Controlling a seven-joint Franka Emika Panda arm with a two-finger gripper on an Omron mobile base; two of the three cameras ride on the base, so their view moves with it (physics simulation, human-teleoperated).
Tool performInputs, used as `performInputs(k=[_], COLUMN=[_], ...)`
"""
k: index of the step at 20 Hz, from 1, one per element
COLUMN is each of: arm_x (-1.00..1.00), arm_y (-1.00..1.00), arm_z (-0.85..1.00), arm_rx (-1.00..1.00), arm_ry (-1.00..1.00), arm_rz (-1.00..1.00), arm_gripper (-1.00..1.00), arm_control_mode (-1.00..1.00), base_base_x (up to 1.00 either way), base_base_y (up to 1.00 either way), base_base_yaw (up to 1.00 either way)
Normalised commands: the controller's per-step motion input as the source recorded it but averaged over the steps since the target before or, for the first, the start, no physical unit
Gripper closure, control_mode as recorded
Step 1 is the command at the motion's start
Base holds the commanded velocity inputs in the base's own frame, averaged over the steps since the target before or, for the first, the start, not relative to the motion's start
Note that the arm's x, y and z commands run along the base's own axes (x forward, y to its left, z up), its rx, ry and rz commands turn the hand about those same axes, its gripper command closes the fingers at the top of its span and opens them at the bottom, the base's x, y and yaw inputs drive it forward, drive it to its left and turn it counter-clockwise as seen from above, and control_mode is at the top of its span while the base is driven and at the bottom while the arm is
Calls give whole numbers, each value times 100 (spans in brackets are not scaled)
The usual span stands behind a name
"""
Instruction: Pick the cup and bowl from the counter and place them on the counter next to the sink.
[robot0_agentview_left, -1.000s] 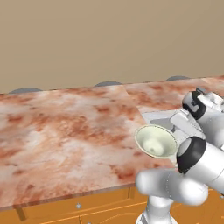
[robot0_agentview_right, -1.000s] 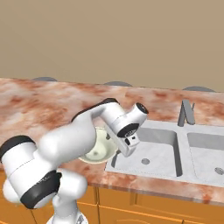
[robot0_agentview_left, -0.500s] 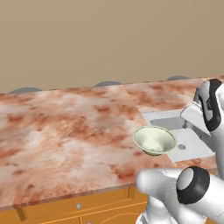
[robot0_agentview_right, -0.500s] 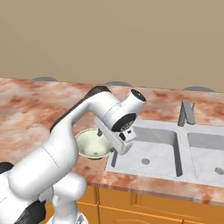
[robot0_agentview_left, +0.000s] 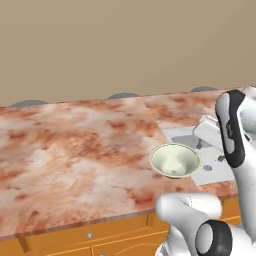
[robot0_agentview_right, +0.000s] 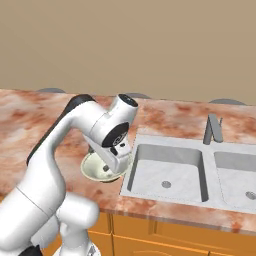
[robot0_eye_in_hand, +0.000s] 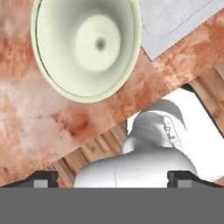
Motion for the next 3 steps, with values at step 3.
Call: performInputs(k=[3], arm_x=[-7], arm_y=[93], arm_z=[1], arm_rx=[-7], arm_ry=[-4], arm_rz=[0], arm_gripper=[-100], arm_control_mode=[-100], base_base_x=[0], base_base_y=[0], base_base_yaw=[0])
